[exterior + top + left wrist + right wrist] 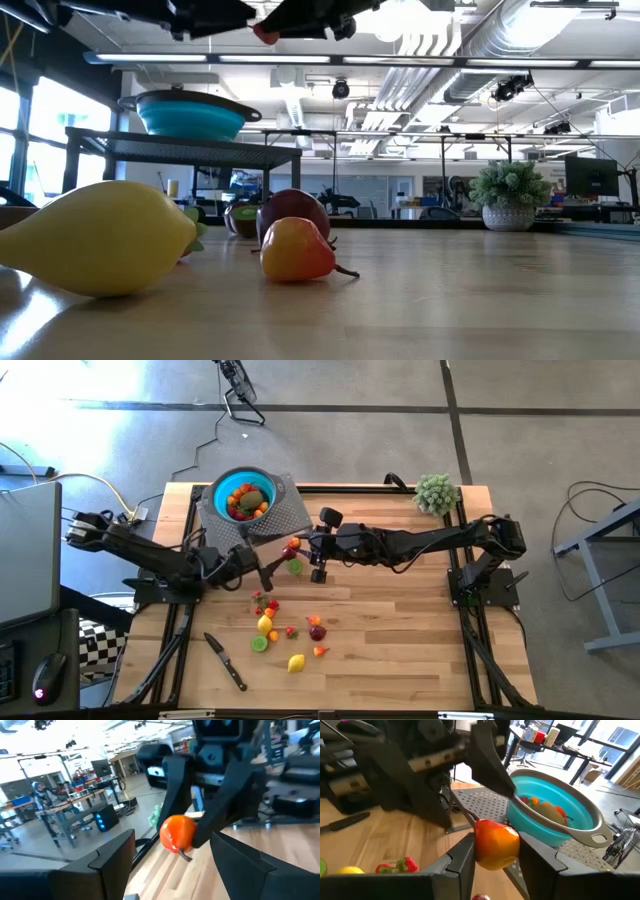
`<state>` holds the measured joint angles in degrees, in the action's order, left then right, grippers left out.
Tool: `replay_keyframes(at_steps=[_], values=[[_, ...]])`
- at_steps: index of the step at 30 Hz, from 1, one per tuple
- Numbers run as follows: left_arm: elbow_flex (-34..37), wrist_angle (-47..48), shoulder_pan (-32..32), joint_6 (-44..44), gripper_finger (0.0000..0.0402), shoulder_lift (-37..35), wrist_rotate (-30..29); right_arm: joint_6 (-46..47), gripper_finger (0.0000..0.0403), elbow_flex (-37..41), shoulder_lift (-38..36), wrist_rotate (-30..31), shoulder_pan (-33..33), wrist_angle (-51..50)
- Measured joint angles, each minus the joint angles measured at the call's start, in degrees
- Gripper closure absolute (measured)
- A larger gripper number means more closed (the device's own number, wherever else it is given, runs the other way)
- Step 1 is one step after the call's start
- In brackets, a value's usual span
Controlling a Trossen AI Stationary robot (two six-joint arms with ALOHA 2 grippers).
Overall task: Pick & Place Fruit
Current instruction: Put the orange pear into the blue strainer bowl on the shelf
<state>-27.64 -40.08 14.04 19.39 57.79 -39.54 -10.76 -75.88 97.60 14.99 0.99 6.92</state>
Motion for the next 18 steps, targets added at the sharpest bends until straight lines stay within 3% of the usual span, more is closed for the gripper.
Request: replay_keyframes(at_steps=[6,12,18], values=[[0.0,7.47,3.35,-2.63,0.0149,-5.46,0.03,0.0,0.0275,0.0,0.0,0.01,-0.3,0.34],[0.02,8.94,3.58,-3.4,0.0177,-4.64,-0.02,0.41,0.0277,0.0,0.0,-0.07,-0.74,0.57],[0.02,8.01,3.57,-3.42,0.0204,-4.32,-3.77,0.41,0.0277,0.0,0.0,-0.21,-0.63,0.59]])
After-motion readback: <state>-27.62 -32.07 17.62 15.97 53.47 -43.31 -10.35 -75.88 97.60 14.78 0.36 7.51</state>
